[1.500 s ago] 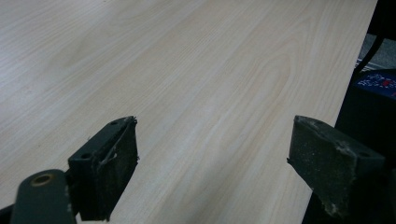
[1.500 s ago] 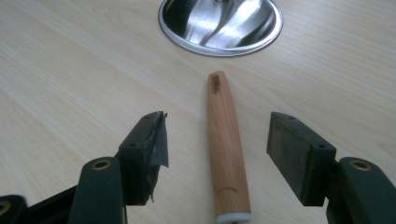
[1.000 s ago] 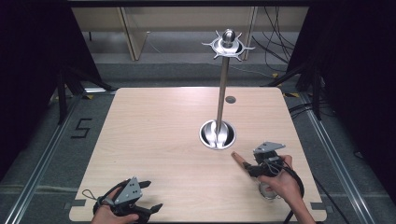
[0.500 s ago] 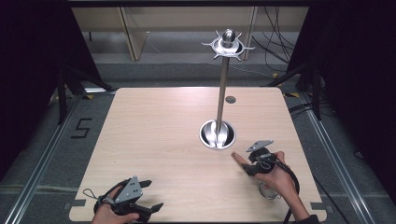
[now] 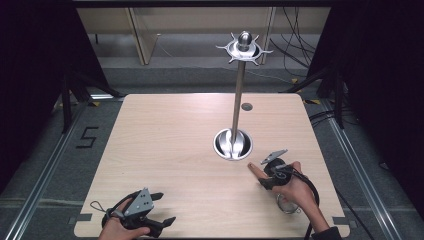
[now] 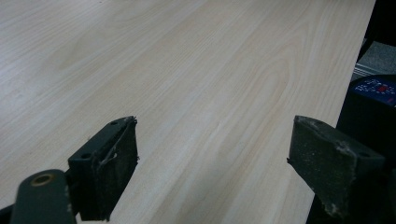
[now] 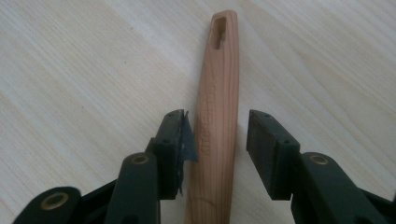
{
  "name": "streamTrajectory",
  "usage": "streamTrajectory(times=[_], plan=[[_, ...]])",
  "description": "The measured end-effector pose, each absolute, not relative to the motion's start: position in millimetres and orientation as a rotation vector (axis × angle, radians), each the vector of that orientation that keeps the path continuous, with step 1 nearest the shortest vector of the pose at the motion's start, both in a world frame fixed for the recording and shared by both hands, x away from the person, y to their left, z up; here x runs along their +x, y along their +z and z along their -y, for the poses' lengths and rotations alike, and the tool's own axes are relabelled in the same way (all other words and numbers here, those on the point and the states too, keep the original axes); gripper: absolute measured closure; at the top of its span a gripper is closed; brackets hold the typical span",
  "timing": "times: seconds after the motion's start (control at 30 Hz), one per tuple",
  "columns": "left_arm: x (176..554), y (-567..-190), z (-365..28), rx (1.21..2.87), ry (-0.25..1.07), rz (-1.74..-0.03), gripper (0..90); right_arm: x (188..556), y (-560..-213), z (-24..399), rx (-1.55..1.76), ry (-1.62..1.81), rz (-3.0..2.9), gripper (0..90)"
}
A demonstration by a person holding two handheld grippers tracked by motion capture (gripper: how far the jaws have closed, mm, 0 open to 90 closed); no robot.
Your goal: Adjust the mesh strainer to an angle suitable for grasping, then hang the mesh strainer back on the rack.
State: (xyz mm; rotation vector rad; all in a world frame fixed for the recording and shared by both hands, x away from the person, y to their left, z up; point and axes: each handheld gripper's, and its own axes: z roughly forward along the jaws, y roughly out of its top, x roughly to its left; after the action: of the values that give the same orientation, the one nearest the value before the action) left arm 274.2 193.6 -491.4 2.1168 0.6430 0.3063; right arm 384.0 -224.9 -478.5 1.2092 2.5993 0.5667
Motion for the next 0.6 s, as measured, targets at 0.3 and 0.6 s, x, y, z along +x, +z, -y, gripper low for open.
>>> streamTrajectory(times=[0.3, 0.6], plan=[[276, -491, -191, 2.108, 0.298, -0.626, 15.2, 387, -478, 228, 1.224, 0.525, -2.645, 61.6], [276, -489, -191, 2.127, 0.278, -0.628, 15.2, 394, -480, 229, 1.23, 0.49, -2.675, 65.4]])
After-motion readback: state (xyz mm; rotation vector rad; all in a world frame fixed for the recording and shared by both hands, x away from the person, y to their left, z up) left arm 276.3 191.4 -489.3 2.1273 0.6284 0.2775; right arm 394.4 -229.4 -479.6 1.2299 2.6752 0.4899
